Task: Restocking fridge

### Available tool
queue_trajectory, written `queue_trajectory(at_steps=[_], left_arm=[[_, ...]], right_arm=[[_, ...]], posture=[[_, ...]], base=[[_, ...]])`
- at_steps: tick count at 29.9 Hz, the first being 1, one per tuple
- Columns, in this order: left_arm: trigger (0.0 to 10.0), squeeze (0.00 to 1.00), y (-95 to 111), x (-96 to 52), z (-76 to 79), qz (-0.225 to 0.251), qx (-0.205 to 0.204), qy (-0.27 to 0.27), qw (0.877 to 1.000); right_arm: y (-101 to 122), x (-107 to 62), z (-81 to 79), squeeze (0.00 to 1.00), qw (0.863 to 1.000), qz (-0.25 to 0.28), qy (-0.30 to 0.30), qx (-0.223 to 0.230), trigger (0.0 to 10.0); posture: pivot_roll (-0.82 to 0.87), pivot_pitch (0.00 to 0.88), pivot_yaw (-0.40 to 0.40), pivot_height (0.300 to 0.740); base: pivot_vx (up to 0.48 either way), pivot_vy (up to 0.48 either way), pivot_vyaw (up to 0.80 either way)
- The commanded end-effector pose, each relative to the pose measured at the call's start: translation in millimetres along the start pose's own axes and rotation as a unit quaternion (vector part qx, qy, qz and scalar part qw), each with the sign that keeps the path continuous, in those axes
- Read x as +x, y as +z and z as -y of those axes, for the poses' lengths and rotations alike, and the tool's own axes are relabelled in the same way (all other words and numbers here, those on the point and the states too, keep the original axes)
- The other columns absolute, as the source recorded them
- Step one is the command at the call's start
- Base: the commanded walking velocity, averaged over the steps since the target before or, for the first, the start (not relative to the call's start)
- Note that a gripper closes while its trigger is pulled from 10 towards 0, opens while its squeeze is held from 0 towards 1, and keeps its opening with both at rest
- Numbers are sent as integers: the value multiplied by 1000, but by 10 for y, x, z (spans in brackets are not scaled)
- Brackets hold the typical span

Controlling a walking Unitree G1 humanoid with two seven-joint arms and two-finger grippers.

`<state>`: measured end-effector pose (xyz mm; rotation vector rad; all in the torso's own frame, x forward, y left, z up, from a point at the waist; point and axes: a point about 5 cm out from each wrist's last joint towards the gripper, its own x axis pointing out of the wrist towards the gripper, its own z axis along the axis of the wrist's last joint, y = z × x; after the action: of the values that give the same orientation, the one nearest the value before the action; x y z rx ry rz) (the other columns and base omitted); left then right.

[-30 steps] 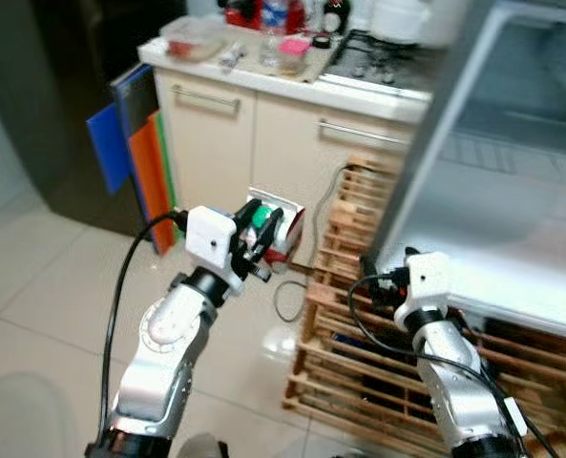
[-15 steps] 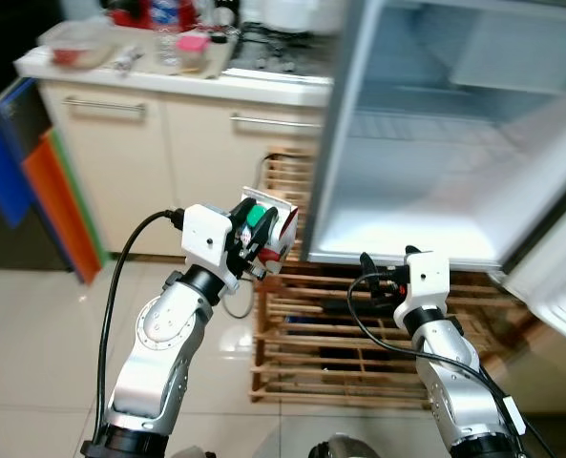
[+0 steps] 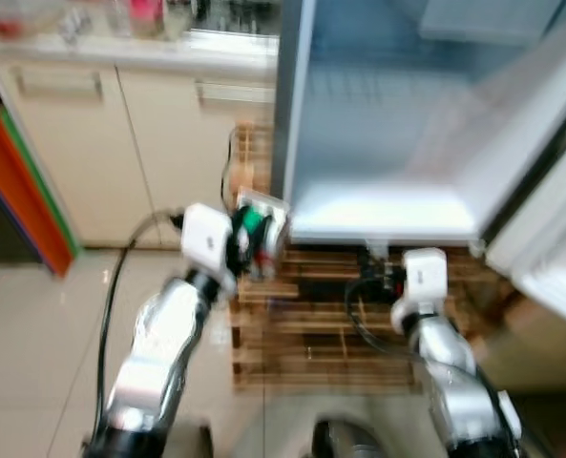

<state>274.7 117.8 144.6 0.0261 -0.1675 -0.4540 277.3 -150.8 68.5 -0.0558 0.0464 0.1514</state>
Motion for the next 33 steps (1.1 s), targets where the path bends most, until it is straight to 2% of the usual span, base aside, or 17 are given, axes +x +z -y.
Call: queue_trajectory(at_steps=[1,3,10,13,25,33], left_arm=[[0,0,31,63,85,5,-1,-15,1000],[0,0,37,70,83,6,1,-16,1000],[0,0,65,102,44,8,6,-2,1000],[0,0,87,107,34,13,7,-2,1000],[0,0,129,169,-8,21,26,6,999],[0,0,110,196,8,17,29,7,999]], right_arm=[[-40,-36,84,0,1000,-7,-11,-7,10000],[-43,-38,82,0,1000,-7,-11,-8,10000],[-17,-41,74,0,1000,0,-12,-9,10000],[39,-41,53,0,1000,21,-2,-16,10000],[10,-21,40,0,1000,8,1,-14,10000],[-28,-23,72,0,1000,-1,-6,-15,10000]], posture=[[9,0,-59,649],[7,0,-56,649],[5,0,-53,649],[6,0,-53,664],[3,0,-53,739],[2,0,-56,740]], base=[[0,-450,0],[0,-427,0],[78,0,0],[0,0,0],[0,0,0],[0,0,0]])
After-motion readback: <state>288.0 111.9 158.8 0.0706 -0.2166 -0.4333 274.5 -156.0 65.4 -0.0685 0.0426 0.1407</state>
